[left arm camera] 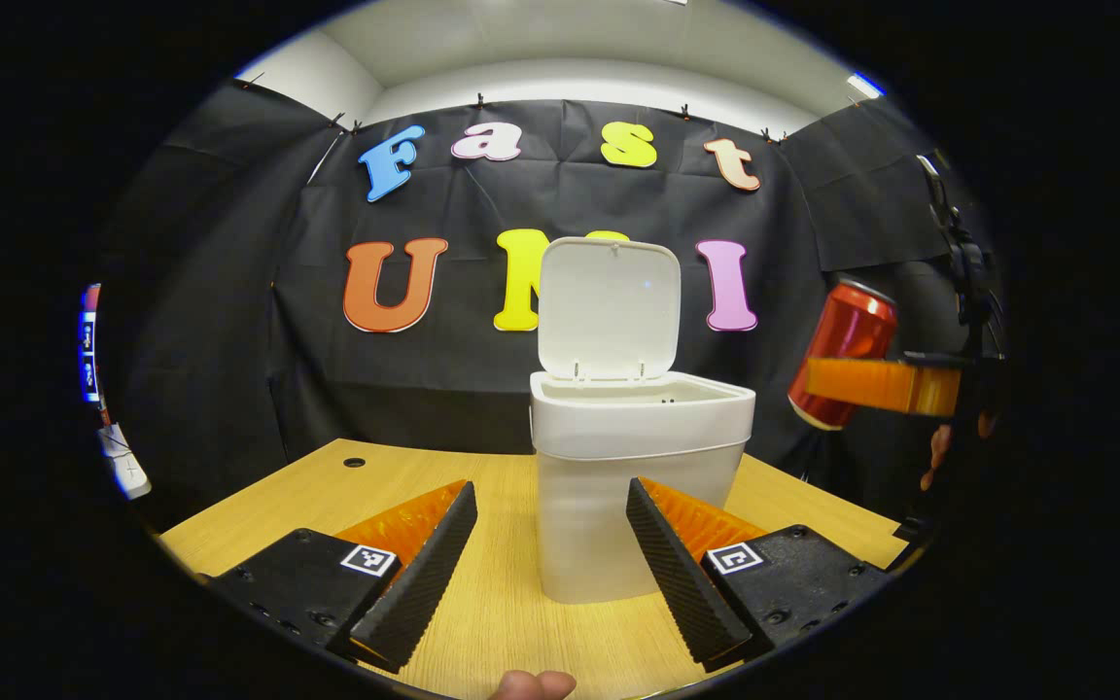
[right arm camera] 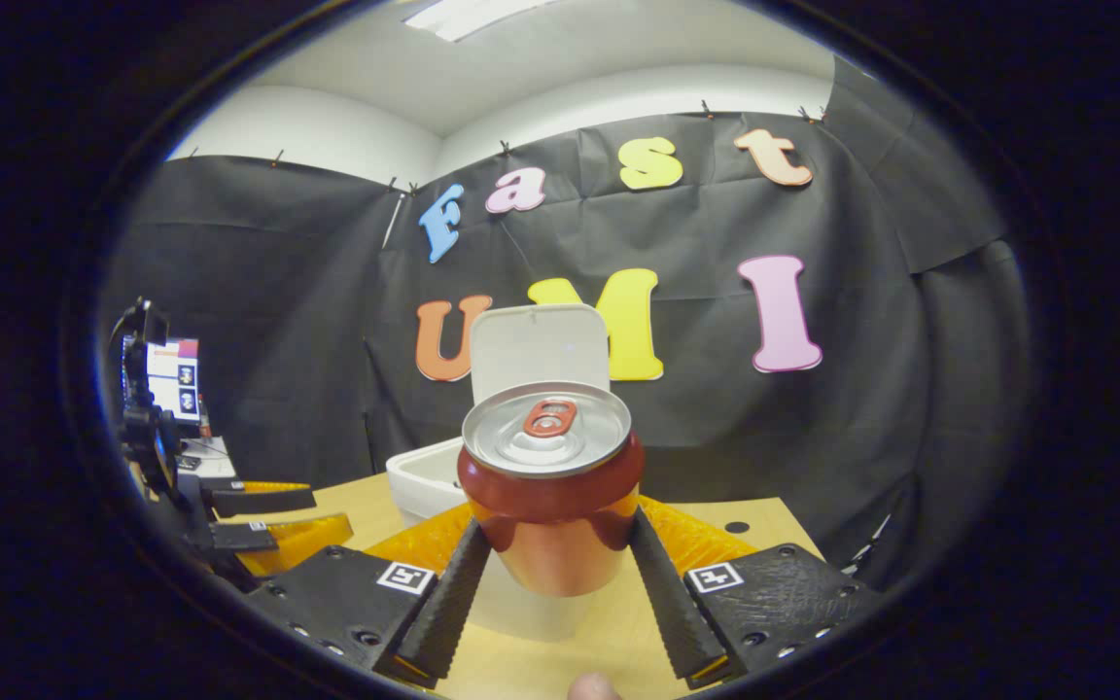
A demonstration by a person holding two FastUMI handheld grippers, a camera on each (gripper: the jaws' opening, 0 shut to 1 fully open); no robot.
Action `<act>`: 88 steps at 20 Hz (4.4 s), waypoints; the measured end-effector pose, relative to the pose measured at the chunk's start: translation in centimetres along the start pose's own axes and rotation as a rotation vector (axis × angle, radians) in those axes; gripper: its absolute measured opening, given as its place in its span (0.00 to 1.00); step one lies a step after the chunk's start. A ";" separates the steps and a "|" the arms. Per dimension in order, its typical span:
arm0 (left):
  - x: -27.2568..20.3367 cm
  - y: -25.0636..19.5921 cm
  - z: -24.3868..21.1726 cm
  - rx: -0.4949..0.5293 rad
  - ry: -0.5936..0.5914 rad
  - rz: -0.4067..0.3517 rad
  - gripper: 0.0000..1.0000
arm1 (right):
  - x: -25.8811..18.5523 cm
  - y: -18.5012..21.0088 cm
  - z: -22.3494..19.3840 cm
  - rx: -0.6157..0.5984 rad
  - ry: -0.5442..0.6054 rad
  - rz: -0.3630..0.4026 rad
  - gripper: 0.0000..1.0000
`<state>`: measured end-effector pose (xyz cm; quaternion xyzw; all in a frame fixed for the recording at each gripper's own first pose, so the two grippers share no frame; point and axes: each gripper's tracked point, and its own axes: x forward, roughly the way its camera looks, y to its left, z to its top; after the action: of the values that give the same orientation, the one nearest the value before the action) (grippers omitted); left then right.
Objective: Press the lid of the desktop garbage bin to open it, pick up the crumpled paper on the desktop and throw it into the bin, then pick up the pop can on the desktop and drop it into the bin, and finally close the garbage bin lid.
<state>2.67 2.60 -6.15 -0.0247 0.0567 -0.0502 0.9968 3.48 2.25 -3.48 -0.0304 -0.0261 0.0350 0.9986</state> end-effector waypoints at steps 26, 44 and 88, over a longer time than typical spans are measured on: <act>-1.1 3.1 0.4 -0.047 -0.024 0.028 1.00 | 13.7 3.0 1.0 -0.032 0.194 0.001 0.79; -0.8 3.2 1.0 -0.052 -0.035 0.008 1.00 | 11.7 2.9 4.5 -0.058 0.082 -0.051 0.95; 1.6 4.8 7.1 -0.045 -0.126 -0.027 0.98 | 24.1 3.8 17.0 -0.046 -0.266 -0.168 0.94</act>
<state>5.51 7.54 0.49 -0.0512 -0.0052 -0.0609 0.9968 26.29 8.76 14.43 -0.0460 -0.1615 -0.0455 0.9847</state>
